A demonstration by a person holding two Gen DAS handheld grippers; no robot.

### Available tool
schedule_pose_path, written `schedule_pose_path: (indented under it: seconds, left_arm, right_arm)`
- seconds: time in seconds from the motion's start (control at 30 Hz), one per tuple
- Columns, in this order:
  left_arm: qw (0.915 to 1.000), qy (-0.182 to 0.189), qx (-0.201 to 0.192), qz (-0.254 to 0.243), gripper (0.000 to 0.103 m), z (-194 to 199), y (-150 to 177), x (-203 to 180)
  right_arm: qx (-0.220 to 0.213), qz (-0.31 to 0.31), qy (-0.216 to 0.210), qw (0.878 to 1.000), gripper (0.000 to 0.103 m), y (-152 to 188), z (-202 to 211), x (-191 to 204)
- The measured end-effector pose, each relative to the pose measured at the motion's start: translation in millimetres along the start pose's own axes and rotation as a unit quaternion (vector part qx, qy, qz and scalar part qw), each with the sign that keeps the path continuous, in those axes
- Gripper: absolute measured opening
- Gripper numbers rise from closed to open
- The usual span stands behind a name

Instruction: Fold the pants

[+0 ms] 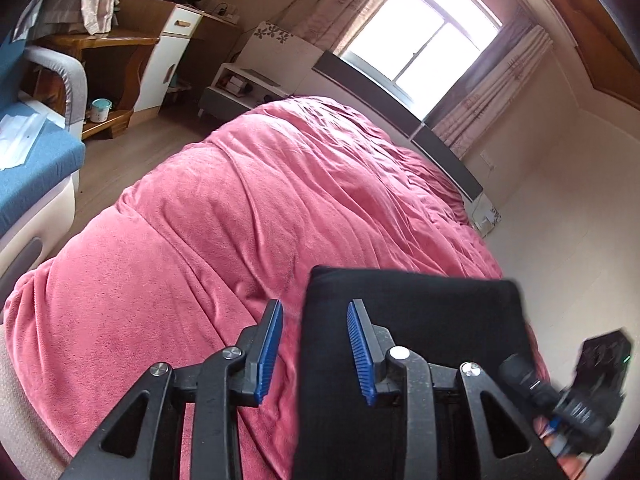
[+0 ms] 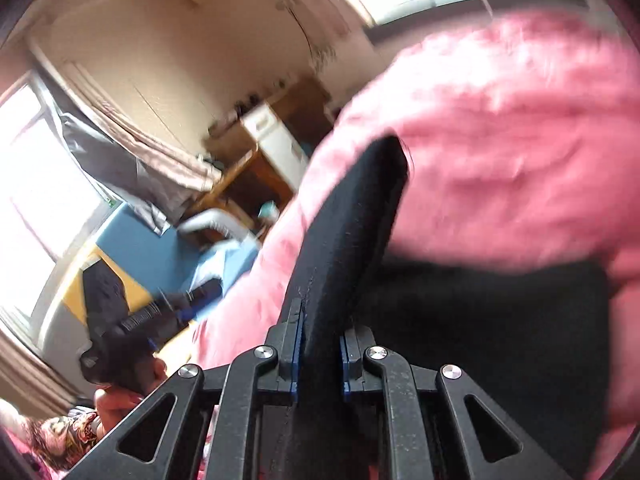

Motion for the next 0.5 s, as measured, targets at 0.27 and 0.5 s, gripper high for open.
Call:
schedule_pose_path:
  seconds: [0.27,0.5]
  left_arm:
    - [0.9938,0.011,0.064,-0.09,0.034,-31,33,-46]
    - [0.9696,0.023,0.107,-0.219,0.034,-71,65,-116]
  right_arm:
    - [-0.006,-0.081,0.107,0.991,0.014,20,55,-118]
    - [0.044,-0.164,0.099,0.98,0.014,69,19,-171]
Point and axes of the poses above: each gripper's, at about its wrist camera, not at the fingertips, and z roughly against the way its jaws point, x to its left, y to its underside, the point moved 9 cm from there along -z, roughly the way its jaws point, and after that the axes turned 7 degrees about x, right-handed, at the moved point
